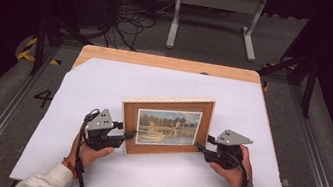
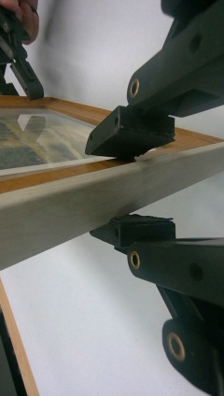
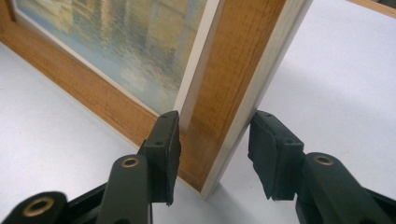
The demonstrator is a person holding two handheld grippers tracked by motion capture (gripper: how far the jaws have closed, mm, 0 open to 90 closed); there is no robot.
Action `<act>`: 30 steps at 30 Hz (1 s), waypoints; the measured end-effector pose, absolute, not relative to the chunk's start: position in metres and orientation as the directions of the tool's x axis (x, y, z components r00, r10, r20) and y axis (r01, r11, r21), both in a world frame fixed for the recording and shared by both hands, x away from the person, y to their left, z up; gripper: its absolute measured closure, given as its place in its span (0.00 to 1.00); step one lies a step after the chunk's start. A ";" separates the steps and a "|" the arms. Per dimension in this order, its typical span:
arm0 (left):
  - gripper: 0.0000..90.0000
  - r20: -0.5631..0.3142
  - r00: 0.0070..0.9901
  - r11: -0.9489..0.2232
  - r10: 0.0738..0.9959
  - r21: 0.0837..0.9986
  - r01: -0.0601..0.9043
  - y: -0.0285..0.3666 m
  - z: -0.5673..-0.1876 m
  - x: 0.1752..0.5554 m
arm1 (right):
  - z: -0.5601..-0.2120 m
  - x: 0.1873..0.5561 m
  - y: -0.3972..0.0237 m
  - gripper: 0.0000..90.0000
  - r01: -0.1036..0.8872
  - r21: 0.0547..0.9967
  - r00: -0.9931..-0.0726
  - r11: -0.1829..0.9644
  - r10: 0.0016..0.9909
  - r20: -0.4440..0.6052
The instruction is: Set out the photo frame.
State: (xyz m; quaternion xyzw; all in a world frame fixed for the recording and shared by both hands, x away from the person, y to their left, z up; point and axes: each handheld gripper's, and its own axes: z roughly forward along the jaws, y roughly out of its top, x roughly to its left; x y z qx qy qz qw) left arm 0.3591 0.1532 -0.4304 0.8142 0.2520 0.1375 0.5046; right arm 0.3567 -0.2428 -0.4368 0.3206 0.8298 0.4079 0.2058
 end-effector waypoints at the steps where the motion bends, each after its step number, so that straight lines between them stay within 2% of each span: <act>1: 0.67 -0.038 0.834 -0.357 0.550 0.892 0.277 0.153 -0.431 0.360 | -0.437 0.355 -0.244 0.60 0.364 0.809 -0.713 0.462 0.697 -0.078; 9: 0.66 -0.022 0.831 -0.366 0.556 0.891 0.268 0.153 -0.431 0.359 | -0.437 0.353 -0.244 0.53 0.355 0.812 -0.723 0.463 0.686 -0.076; 12: 0.59 0.008 0.824 -0.385 0.567 0.886 0.256 0.155 -0.429 0.355 | -0.435 0.356 -0.244 0.48 0.355 0.822 -0.719 0.446 0.692 -0.065; 18: 0.55 -0.001 0.812 -0.349 0.584 0.903 0.252 0.171 -0.422 0.345 | -0.425 0.361 -0.241 0.45 0.340 0.858 -0.702 0.385 0.711 -0.041; 22: 0.66 -0.019 0.806 -0.312 0.592 0.916 0.251 0.177 -0.419 0.344 | -0.422 0.363 -0.239 0.47 0.331 0.865 -0.703 0.376 0.710 -0.040; 26: 0.73 -0.007 0.807 -0.315 0.590 0.919 0.238 0.170 -0.418 0.347 | -0.422 0.362 -0.241 0.55 0.324 0.868 -0.700 0.376 0.712 -0.047; 30: 0.73 -0.006 0.799 -0.318 0.601 0.916 0.246 0.167 -0.416 0.349 | -0.422 0.362 -0.242 0.60 0.323 0.869 -0.696 0.374 0.717 -0.050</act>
